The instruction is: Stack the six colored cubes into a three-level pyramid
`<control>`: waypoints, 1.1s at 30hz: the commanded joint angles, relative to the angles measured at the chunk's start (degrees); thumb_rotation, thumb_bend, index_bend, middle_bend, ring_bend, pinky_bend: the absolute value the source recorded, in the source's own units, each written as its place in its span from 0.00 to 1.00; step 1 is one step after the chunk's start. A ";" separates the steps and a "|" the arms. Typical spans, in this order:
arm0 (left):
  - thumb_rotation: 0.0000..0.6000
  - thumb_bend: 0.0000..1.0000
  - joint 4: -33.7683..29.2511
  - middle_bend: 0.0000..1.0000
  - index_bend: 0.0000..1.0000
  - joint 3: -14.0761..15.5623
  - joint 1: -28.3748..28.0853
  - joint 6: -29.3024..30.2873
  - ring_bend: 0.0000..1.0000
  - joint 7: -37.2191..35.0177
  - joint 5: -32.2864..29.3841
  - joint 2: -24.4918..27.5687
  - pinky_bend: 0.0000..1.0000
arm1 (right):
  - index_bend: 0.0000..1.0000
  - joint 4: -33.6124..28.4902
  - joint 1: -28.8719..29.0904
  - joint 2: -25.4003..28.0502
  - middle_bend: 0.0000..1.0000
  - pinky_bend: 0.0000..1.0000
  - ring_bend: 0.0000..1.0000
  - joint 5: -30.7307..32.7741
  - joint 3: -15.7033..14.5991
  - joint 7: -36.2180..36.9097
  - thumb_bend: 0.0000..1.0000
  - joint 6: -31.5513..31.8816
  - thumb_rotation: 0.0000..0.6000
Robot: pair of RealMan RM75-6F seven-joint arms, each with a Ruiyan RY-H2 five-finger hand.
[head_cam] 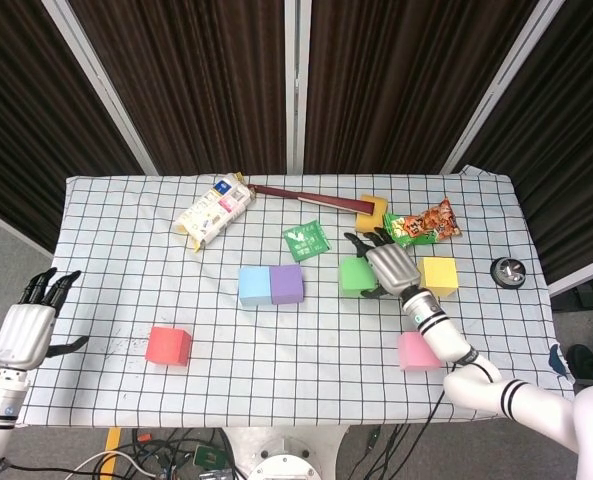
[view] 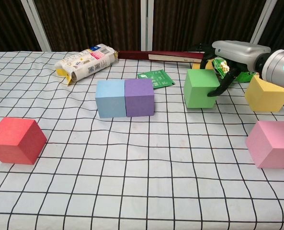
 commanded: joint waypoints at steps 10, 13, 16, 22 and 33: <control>1.00 0.02 -0.61 0.16 0.08 0.20 0.60 0.14 0.01 -1.48 1.59 1.11 0.09 | 0.00 6.85 3.81 -5.64 0.55 0.00 0.11 -5.37 -1.62 3.47 0.13 0.00 1.00; 1.00 0.02 -0.57 0.16 0.08 0.09 0.68 0.06 0.01 -1.70 1.65 1.05 0.09 | 0.00 7.76 4.11 -6.92 0.55 0.00 0.11 -5.30 -1.43 3.08 0.13 0.62 1.00; 1.00 0.02 -0.51 0.16 0.08 0.01 0.74 -0.12 0.01 -1.97 1.65 1.06 0.09 | 0.00 8.54 4.42 -7.78 0.55 0.00 0.12 -5.14 -1.15 2.74 0.13 1.05 1.00; 1.00 0.02 -0.41 0.16 0.08 -0.18 0.79 -0.78 0.01 -2.80 1.36 1.15 0.09 | 0.00 9.14 4.61 -8.97 0.55 0.00 0.12 -3.32 -0.24 2.92 0.13 0.76 1.00; 1.00 0.02 0.32 0.16 0.08 -0.52 0.76 -2.48 0.01 -4.91 0.40 1.06 0.09 | 0.00 8.55 5.13 -9.52 0.55 0.00 0.12 -0.48 0.68 4.43 0.13 -1.77 1.00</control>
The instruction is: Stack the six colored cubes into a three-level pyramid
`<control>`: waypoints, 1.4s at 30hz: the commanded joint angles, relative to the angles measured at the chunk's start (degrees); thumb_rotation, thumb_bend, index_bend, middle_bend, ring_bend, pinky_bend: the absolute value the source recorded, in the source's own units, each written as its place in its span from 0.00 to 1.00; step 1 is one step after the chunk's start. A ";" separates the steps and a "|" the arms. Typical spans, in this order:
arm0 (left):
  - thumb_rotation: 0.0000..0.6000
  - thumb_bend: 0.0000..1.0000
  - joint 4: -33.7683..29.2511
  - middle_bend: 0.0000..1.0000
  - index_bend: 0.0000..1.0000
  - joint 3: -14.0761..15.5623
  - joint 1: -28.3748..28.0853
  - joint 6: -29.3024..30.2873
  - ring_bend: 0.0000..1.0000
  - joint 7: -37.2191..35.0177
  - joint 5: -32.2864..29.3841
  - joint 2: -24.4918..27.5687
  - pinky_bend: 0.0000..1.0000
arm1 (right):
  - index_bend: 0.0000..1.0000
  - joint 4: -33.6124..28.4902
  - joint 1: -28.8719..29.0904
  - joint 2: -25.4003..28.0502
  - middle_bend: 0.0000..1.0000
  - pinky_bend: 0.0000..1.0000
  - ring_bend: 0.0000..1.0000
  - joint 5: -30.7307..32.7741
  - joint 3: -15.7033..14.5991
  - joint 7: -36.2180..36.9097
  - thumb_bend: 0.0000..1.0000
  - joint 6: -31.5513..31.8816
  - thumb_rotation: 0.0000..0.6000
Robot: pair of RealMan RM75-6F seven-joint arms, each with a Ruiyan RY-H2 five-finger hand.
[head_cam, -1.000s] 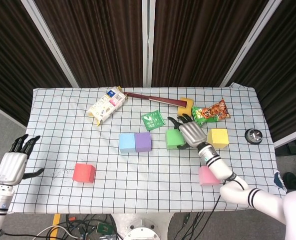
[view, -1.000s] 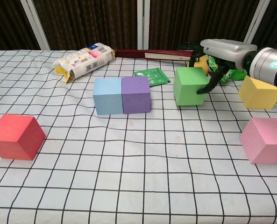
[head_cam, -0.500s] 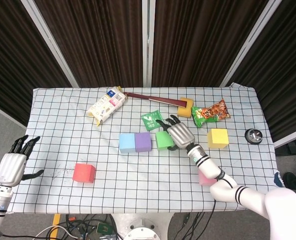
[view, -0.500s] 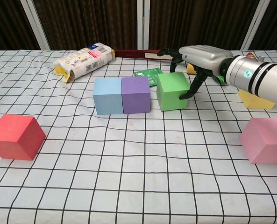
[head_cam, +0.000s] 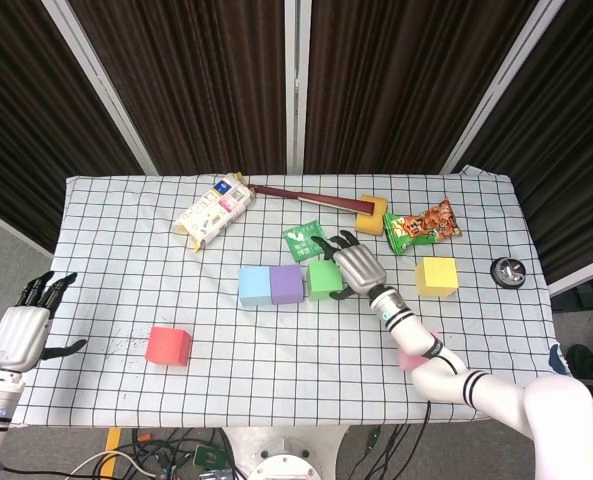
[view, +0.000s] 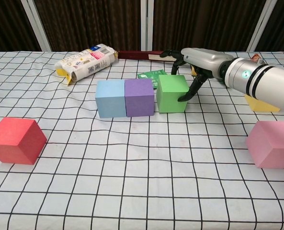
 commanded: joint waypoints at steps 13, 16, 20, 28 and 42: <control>1.00 0.02 0.25 0.14 0.08 -0.15 -0.10 -0.97 0.01 -0.32 -0.06 -0.13 0.09 | 0.00 0.83 0.83 -0.93 0.55 0.00 0.12 0.52 -0.06 -0.40 0.15 -0.71 1.00; 1.00 0.02 0.24 0.14 0.08 -0.20 -0.09 -0.85 0.01 -0.29 0.11 -0.12 0.09 | 0.00 0.75 0.92 -0.95 0.55 0.00 0.12 0.80 0.06 -0.71 0.15 -0.75 1.00; 1.00 0.02 0.13 0.14 0.08 -0.34 -0.05 -0.81 0.01 -0.38 0.09 -0.05 0.09 | 0.00 0.70 1.08 -1.04 0.55 0.00 0.12 0.75 -0.01 -1.13 0.15 -0.65 1.00; 1.00 0.02 0.40 0.14 0.08 -0.33 0.00 -1.09 0.01 -0.85 0.06 -0.12 0.09 | 0.00 1.12 1.46 -1.72 0.55 0.00 0.12 0.85 -0.13 -1.43 0.15 -0.91 1.00; 1.00 0.02 0.89 0.14 0.08 -0.44 0.15 -1.13 0.01 -1.84 0.10 -0.15 0.09 | 0.00 1.35 1.51 -2.20 0.55 0.00 0.12 1.17 0.20 -0.61 0.15 -0.59 1.00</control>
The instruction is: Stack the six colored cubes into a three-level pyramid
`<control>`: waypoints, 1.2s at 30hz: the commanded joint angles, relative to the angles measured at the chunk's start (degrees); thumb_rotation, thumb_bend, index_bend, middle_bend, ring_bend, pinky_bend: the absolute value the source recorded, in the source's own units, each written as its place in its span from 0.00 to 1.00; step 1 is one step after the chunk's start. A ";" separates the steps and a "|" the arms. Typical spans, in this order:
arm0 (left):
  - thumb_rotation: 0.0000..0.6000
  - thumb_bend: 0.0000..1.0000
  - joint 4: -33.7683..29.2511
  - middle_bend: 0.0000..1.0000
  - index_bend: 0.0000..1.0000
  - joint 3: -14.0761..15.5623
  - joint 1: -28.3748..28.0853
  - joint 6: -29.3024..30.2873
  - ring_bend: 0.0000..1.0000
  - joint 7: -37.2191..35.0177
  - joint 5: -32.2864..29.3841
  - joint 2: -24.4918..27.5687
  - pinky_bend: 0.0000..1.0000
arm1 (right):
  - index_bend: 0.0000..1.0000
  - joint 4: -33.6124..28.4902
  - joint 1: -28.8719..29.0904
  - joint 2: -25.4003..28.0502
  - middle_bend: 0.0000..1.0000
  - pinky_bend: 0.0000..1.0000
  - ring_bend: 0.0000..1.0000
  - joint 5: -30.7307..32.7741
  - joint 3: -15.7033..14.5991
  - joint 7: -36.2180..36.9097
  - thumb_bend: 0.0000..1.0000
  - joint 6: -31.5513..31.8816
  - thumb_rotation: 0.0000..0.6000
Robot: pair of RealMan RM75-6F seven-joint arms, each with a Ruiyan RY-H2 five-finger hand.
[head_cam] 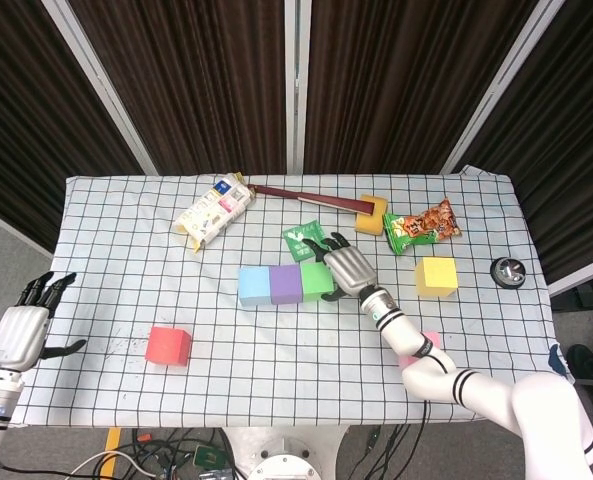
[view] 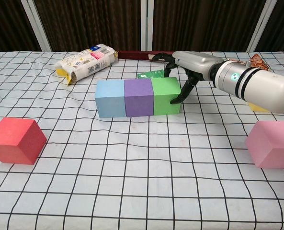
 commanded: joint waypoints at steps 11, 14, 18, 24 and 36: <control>1.00 0.02 0.34 0.14 0.08 0.05 -0.06 -0.57 0.01 -0.49 -0.09 -0.24 0.09 | 0.00 -0.41 -0.27 0.30 0.55 0.00 0.12 0.29 0.13 0.87 0.16 0.06 1.00; 1.00 0.02 0.35 0.14 0.08 0.05 -0.06 -0.63 0.01 -0.55 -0.11 -0.25 0.09 | 0.00 -0.34 -0.21 0.21 0.55 0.00 0.12 0.32 0.15 1.07 0.16 -0.04 1.00; 1.00 0.02 0.33 0.14 0.08 0.07 -0.04 -0.72 0.01 -0.62 -0.12 -0.17 0.09 | 0.00 -0.13 -0.10 -0.05 0.55 0.00 0.12 0.27 0.07 1.23 0.16 -0.21 1.00; 1.00 0.02 0.12 0.14 0.08 -0.03 -0.06 -0.79 0.01 -0.65 -0.21 0.11 0.09 | 0.00 0.13 0.04 -0.32 0.55 0.00 0.12 0.10 0.04 1.41 0.16 -0.20 1.00; 1.00 0.03 0.24 0.14 0.08 -0.04 -0.19 -1.33 0.01 -1.24 -0.36 0.14 0.09 | 0.00 0.37 0.18 -0.62 0.54 0.00 0.12 0.01 -0.16 1.74 0.16 -0.58 1.00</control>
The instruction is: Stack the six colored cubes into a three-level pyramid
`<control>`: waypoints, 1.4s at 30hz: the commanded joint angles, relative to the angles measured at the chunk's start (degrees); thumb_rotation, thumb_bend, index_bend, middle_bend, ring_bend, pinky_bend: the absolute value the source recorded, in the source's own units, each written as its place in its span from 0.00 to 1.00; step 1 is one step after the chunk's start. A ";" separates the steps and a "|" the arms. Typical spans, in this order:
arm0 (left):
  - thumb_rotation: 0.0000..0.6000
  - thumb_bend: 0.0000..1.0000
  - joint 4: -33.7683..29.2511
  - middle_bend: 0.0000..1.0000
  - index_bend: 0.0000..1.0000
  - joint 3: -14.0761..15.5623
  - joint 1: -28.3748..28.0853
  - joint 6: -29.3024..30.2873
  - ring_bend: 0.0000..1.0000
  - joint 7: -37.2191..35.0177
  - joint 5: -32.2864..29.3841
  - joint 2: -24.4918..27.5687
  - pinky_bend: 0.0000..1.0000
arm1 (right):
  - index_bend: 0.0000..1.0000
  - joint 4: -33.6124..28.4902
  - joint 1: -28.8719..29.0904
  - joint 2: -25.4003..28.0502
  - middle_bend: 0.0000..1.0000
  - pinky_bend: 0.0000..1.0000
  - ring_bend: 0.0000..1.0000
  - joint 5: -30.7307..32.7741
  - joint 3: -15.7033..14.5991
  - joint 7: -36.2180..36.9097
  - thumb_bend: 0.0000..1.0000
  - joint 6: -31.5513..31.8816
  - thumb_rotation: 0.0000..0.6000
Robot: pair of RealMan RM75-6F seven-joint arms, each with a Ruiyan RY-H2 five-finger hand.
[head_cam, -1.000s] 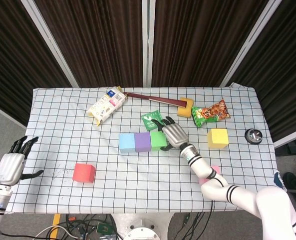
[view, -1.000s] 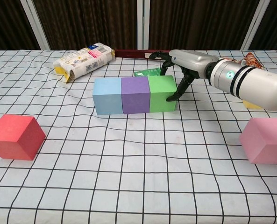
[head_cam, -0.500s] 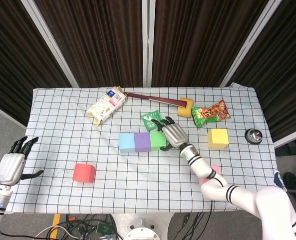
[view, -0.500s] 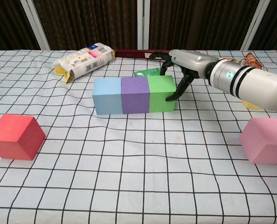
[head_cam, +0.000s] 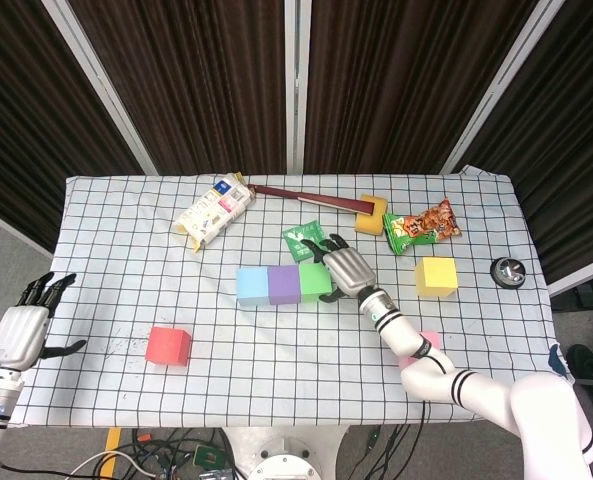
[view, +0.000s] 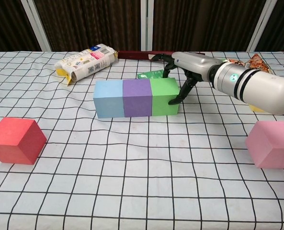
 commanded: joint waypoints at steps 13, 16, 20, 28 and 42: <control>1.00 0.03 0.37 0.14 0.08 0.03 -0.03 -0.52 0.01 -1.02 -0.25 -0.02 0.09 | 0.00 -0.42 0.29 0.52 0.36 0.00 0.08 0.02 -0.28 1.15 0.01 -1.62 1.00; 1.00 0.03 0.47 0.14 0.08 0.03 -0.04 -0.67 0.01 -1.25 -0.34 -0.07 0.09 | 0.00 -0.69 0.28 0.84 0.29 0.00 0.03 -0.05 -0.44 1.45 0.00 -1.94 1.00; 1.00 0.02 0.55 0.14 0.08 0.05 -0.07 -0.81 0.01 -1.41 -0.37 -0.11 0.09 | 0.00 -1.13 0.32 1.36 0.24 0.00 0.01 0.06 -0.53 1.71 0.00 -2.55 1.00; 1.00 0.02 0.60 0.14 0.08 0.06 -0.10 -0.97 0.01 -1.40 -0.40 -0.19 0.09 | 0.00 -2.47 0.00 2.28 0.20 0.00 0.00 -0.31 -0.52 1.72 0.00 -1.64 1.00; 1.00 0.02 -0.48 0.14 0.08 -0.77 0.09 0.17 0.01 -0.80 -0.79 0.50 0.09 | 0.00 -20.54 -3.80 15.81 0.06 0.00 0.00 -0.41 1.47 -2.50 0.00 5.53 1.00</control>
